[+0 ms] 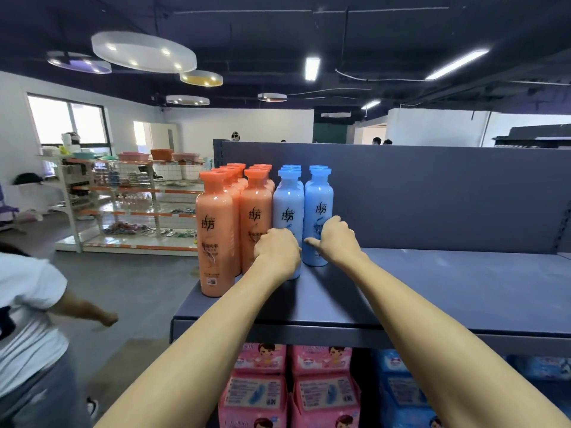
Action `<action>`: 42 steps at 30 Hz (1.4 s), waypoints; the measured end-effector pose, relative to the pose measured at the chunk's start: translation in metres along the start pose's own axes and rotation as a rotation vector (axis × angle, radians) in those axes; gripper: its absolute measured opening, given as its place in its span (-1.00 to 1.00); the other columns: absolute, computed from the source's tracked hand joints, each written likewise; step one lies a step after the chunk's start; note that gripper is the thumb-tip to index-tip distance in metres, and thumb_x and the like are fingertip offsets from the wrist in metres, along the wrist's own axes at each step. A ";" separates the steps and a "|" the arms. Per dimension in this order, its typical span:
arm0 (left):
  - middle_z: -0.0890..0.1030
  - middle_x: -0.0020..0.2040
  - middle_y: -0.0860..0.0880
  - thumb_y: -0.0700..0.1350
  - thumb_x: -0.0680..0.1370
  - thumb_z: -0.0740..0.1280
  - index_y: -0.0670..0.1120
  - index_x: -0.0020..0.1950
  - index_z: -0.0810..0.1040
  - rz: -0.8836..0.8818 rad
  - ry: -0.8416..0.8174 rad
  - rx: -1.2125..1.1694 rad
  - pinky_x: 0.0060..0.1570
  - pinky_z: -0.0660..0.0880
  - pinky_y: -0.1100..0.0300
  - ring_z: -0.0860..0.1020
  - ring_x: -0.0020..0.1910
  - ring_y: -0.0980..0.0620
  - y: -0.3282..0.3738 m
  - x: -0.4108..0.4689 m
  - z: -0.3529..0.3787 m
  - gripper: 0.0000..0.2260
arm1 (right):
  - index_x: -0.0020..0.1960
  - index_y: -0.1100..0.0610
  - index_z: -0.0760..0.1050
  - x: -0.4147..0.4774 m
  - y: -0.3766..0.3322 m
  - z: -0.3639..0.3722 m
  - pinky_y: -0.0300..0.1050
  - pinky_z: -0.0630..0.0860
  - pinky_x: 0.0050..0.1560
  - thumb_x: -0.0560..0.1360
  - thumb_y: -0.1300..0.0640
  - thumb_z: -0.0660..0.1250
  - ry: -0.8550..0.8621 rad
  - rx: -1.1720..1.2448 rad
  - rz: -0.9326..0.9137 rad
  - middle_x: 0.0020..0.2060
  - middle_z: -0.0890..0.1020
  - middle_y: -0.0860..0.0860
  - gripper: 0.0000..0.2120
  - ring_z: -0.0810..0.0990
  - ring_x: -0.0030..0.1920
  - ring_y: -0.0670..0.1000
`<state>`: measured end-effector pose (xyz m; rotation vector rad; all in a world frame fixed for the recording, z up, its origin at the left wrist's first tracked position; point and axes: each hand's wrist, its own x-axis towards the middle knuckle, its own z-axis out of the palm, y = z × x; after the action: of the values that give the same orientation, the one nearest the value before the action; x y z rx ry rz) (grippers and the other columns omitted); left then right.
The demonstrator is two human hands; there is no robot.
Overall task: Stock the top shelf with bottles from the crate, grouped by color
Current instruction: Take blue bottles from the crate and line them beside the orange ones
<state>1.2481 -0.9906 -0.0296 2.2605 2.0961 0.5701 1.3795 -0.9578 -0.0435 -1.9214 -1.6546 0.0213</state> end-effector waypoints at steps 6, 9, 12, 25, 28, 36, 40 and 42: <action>0.51 0.26 -0.20 -0.02 0.62 0.27 -0.20 0.27 0.51 -0.016 -0.029 0.003 0.09 0.48 0.03 0.52 0.22 -0.21 0.001 -0.002 -0.004 -0.68 | -0.25 0.12 0.30 -0.012 0.016 -0.019 -0.11 0.40 -0.33 0.37 -0.11 0.49 -0.127 -0.158 -0.072 -0.16 0.50 0.07 -0.57 0.49 -0.23 0.09; 0.51 0.28 -0.19 -0.04 0.62 0.27 -0.20 0.28 0.51 -0.012 -0.051 0.016 0.12 0.48 0.03 0.51 0.24 -0.20 0.004 -0.004 -0.009 -0.68 | -0.28 0.09 0.27 -0.022 0.024 -0.033 -0.13 0.29 -0.45 0.35 -0.11 0.52 -0.145 -0.264 -0.102 -0.28 0.42 0.01 -0.54 0.44 -0.31 0.04; 0.52 0.28 -0.19 -0.06 0.63 0.25 -0.20 0.29 0.50 0.005 -0.061 0.038 0.15 0.48 0.03 0.51 0.25 -0.19 0.006 -0.009 -0.016 -0.69 | -0.28 0.10 0.28 -0.031 0.030 -0.050 -0.13 0.35 -0.37 0.37 -0.12 0.50 -0.129 -0.368 -0.124 -0.27 0.41 0.01 -0.55 0.46 -0.27 0.06; 0.50 0.25 -0.11 -0.13 0.54 0.26 -0.11 0.26 0.48 0.059 0.013 0.218 -0.03 0.42 0.11 0.53 0.22 -0.15 0.010 -0.038 -0.022 -0.71 | -0.06 0.13 0.43 -0.089 0.073 -0.123 -0.12 0.40 -0.19 0.43 -0.15 0.40 -0.212 -0.484 -0.050 -0.15 0.47 0.02 -0.64 0.50 -0.18 0.11; 0.54 0.18 -0.08 -0.10 0.51 0.29 -0.07 0.19 0.49 0.127 0.069 0.265 -0.11 0.37 0.14 0.55 0.17 -0.12 0.029 -0.047 -0.028 -0.74 | 0.08 0.14 0.48 -0.097 0.085 -0.139 -0.11 0.42 -0.15 0.44 -0.14 0.40 -0.191 -0.477 -0.024 -0.07 0.49 0.04 -0.60 0.53 -0.13 0.12; 0.56 0.02 -0.07 -0.06 0.51 0.29 -0.08 0.00 0.47 0.312 0.181 0.288 -0.20 0.31 0.15 0.56 -0.08 -0.11 0.075 -0.069 -0.026 -0.86 | 0.08 0.14 0.50 -0.116 0.105 -0.160 -0.09 0.45 -0.14 0.45 -0.12 0.38 -0.156 -0.469 0.010 -0.06 0.54 0.04 -0.63 0.55 -0.12 0.12; 0.49 -0.12 -0.05 -0.09 0.50 0.26 -0.08 -0.13 0.37 0.365 0.184 0.265 -0.25 0.30 0.14 0.43 -0.22 -0.10 0.091 -0.076 -0.020 -0.90 | 0.13 0.16 0.53 -0.124 0.117 -0.168 -0.09 0.48 -0.14 0.46 -0.09 0.37 -0.126 -0.469 0.012 -0.01 0.59 0.06 -0.62 0.60 -0.08 0.12; 0.46 -0.13 -0.05 -0.07 0.51 0.26 -0.09 -0.12 0.36 0.398 0.171 0.245 -0.24 0.31 0.13 0.43 -0.22 -0.10 0.101 -0.082 -0.013 -0.89 | 0.12 0.14 0.55 -0.128 0.124 -0.170 -0.09 0.48 -0.16 0.45 -0.09 0.36 -0.119 -0.465 0.018 0.00 0.60 0.06 -0.64 0.61 -0.07 0.12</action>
<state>1.3386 -1.0835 -0.0137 2.8967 1.8769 0.5578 1.5274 -1.1507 -0.0048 -2.3128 -1.8413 -0.2683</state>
